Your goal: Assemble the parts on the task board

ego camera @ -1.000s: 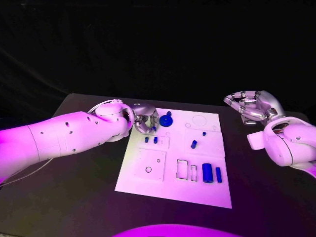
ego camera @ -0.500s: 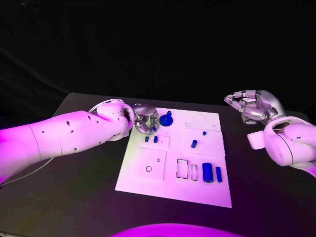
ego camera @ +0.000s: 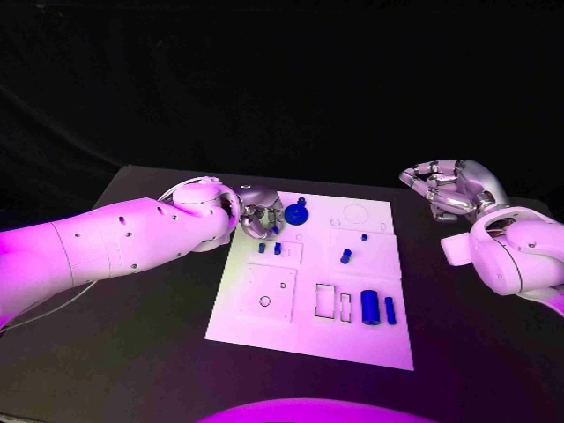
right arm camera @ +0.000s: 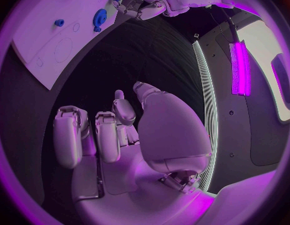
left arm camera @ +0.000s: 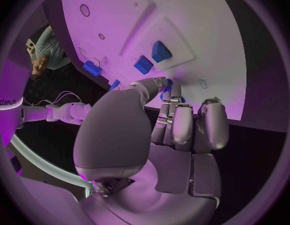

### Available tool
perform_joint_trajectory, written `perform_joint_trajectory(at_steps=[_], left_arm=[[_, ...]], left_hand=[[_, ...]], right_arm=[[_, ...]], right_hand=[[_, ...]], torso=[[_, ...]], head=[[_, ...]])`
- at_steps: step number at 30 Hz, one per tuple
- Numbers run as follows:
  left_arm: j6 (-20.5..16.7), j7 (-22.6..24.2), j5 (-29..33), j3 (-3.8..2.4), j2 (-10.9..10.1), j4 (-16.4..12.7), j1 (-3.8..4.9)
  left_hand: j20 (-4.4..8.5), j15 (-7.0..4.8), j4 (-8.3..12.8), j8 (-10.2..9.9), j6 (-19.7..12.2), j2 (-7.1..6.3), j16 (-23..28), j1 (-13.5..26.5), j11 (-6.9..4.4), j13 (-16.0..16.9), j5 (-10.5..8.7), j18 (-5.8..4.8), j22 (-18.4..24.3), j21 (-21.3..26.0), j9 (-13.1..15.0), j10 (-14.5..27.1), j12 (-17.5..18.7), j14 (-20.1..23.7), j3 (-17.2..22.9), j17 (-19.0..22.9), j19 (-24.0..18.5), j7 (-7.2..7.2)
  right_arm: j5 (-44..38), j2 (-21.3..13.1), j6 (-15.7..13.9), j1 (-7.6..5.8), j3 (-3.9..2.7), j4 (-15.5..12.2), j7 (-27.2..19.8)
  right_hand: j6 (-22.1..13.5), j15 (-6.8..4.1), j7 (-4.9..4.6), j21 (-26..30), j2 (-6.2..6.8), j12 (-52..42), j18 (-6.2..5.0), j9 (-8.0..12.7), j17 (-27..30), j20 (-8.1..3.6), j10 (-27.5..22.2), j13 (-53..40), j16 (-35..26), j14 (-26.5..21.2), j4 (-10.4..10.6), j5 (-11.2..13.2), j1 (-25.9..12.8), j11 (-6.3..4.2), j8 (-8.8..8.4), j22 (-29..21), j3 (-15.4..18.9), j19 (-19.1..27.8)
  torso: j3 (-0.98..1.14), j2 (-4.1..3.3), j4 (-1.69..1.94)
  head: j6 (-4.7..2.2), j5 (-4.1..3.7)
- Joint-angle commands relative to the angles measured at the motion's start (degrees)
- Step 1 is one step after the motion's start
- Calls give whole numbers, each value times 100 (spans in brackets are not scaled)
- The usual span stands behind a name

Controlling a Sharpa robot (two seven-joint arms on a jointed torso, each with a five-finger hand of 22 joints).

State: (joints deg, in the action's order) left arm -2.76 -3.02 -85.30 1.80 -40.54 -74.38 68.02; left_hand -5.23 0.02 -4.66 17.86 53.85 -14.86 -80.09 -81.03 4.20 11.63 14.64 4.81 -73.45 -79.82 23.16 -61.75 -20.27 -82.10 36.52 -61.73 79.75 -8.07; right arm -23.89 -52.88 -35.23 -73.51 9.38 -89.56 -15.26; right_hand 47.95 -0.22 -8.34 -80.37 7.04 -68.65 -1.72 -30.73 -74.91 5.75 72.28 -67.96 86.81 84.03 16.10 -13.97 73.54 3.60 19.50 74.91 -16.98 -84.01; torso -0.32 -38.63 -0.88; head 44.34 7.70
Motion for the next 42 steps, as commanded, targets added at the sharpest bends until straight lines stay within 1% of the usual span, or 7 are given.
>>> perform_joint_trajectory(at_steps=[1, 4, 26, 31, 32, 33, 42], left_arm=[[87, 40, 69, 2, 10, 3, -3], [57, 40, 79, 3, 9, 10, -3], [6, -25, 86, 5, -30, 25, -3], [-158, -78, 79, 3, -107, -13, -4], [-202, -78, 85, 2, -127, -23, -4], [-260, -74, 99, 1, -155, -35, -4], [-692, 144, 928, -61, -461, -111, 18]], left_hand=[[-12, 20, -17, -78, -92, -35, 29, 112, 32, -18, -27, -60, 28, 44, -24, 20, 65, 19, -36, 33, -26, -23], [-31, 38, -31, -239, -305, -88, 35, 164, 55, -51, -22, -55, 51, 64, -87, 97, 178, 34, -31, 74, -41, -52], [-77, 91, -49, -361, -430, -145, 59, 236, 119, -85, -18, -37, 132, 123, -135, 233, 319, 71, -62, 184, -88, -97], [-126, 148, -30, -472, -586, -178, 87, 332, 182, -116, -21, -10, 245, 208, -175, 472, 428, 116, -265, 295, -155, -60], [-126, 148, -30, -472, -586, -178, 87, 332, 182, -116, -21, -10, 245, 208, -175, 472, 428, 116, -265, 295, -155, -60], [-135, 160, -27, -506, -641, -175, 87, 346, 193, -121, -20, -6, 262, 221, -187, 528, 448, 119, -323, 306, -162, -50], [-179, 192, -70, -546, -667, -67, 199, 265, 234, -143, 14, 102, 754, 583, -195, 714, 465, 239, -621, 628, -430, -106]], right_arm=[[-35, 7, 22, 3, -1, 1, -55], [-35, 9, 22, 4, -1, 6, -54], [-49, 9, 70, 5, -1, 34, 0], [-275, 10, 199, 5, -1, 111, 160], [-352, 10, 253, 5, -1, 129, 210], [-461, 10, 322, 5, -1, 153, 275], [-2116, 25, 1033, 6, -1, 310, 930]], right_hand=[[-9, -32, -1, 28, -13, -30, -74, 4, -659, -22, 49, -5, -38, 383, -2, -29, 38, -3, 35, 936, -5, -57], [-8, -33, 0, 30, -12, -28, -74, 5, -658, -22, 51, -2, -39, 383, -2, -29, 38, -4, 37, 935, -4, -57], [-26, -37, -2, 112, 5, 114, -92, 12, -604, -26, -49, 146, -67, 370, -1, -28, 36, -5, 36, 889, 4, -19], [-91, -33, -11, 669, 32, 1072, -214, 19, -152, -24, -745, 1071, -314, 230, 1, -20, 57, 13, 40, 575, -3, 263], [-133, -31, -24, 1050, 69, 2021, -293, 18, 188, -29, -1381, 1905, -527, 118, -30, 3, 150, 15, 46, 356, -61, 445], [-148, -37, -33, 1158, 99, 2312, -308, 19, 289, -28, -1471, 2129, -601, 92, -65, 15, 237, 9, 50, 293, -120, 482], [37, 30, -112, 1230, 436, 4376, -296, 200, 288, 15, -1401, 3876, -667, 157, -397, -9, 824, 116, -164, 251, -940, 367]], torso=[[0, -1, 1], [1, 1, 0], [-2, 1, -4], [-3, 2, -2], [-4, 3, -1], [-5, 4, 0], [2, 6, -4]], head=[[3, 0], [6, 0], [3, -2], [1, -8], [3, -7], [2, -6], [-6, -24]])
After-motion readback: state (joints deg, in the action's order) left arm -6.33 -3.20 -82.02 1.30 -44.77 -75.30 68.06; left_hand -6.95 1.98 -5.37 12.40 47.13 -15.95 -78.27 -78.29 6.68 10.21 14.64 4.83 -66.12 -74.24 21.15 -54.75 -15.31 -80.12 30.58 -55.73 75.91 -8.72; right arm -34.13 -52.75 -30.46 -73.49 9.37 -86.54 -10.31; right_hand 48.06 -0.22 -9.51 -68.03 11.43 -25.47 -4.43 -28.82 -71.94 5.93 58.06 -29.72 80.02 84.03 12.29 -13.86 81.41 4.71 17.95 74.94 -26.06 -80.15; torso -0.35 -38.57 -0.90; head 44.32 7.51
